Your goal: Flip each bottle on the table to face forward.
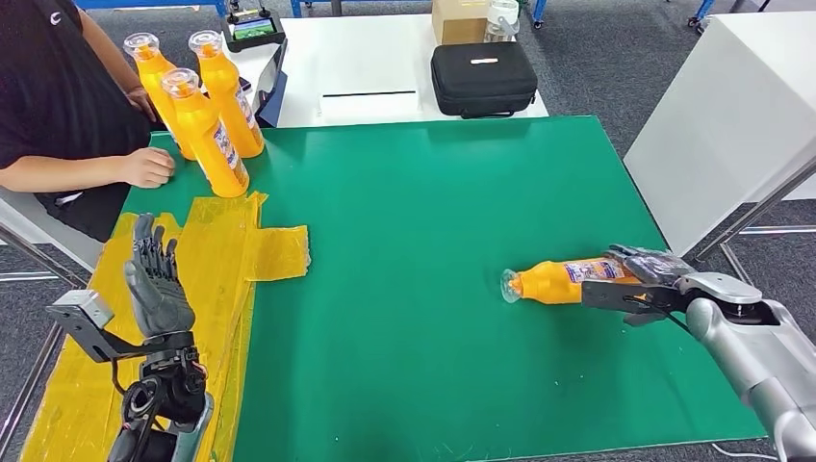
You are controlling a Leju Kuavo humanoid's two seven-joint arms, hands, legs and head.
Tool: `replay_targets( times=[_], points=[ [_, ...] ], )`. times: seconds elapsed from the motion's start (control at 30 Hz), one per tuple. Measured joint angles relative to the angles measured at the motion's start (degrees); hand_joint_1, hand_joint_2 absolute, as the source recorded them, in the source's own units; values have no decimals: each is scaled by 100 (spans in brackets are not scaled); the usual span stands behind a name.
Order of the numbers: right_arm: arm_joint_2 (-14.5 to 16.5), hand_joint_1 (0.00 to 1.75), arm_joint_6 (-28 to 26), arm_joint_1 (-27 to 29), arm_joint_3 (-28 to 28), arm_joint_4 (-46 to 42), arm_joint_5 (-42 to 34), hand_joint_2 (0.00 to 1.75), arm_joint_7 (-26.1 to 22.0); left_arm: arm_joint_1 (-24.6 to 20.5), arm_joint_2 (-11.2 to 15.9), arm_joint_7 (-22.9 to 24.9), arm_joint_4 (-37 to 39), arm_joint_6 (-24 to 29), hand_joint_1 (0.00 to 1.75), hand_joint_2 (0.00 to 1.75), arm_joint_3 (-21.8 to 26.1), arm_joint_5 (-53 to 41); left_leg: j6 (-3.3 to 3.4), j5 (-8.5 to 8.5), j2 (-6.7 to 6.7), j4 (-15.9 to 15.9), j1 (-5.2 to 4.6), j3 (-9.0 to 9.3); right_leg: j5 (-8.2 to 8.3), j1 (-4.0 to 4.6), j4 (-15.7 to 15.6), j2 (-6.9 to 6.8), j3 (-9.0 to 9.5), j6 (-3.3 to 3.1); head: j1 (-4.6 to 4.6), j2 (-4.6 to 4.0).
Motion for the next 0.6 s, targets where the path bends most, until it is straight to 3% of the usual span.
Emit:
replay_targets(
  times=[0.03,0.07,0.17,0.2,0.6],
  points=[
    [14,0,-8,0,16,64,12,175,-9,3,0,0,0,-9,0,0,-8,2,0,0,0,0,0,0,0,0,0,0,0,0,1,0],
    [32,20,-14,0,31,137,16,175,-21,6,0,0,0,-19,0,0,-16,5,0,0,0,0,0,0,0,0,0,0,0,0,1,0],
    [116,141,-68,34,74,351,32,175,-54,11,0,0,0,-36,0,0,-25,15,0,0,1,0,1,0,0,1,0,0,0,0,2,0],
    [173,162,-98,43,91,425,47,175,-57,7,1,0,0,-38,0,0,-25,25,0,-1,3,0,1,1,0,1,0,2,0,0,1,0],
    [1033,159,-395,-130,238,1322,159,175,2,-284,45,22,162,-62,0,0,-124,117,-30,-51,65,-2,27,146,-12,25,-9,79,109,-17,3,0]
  ],
)
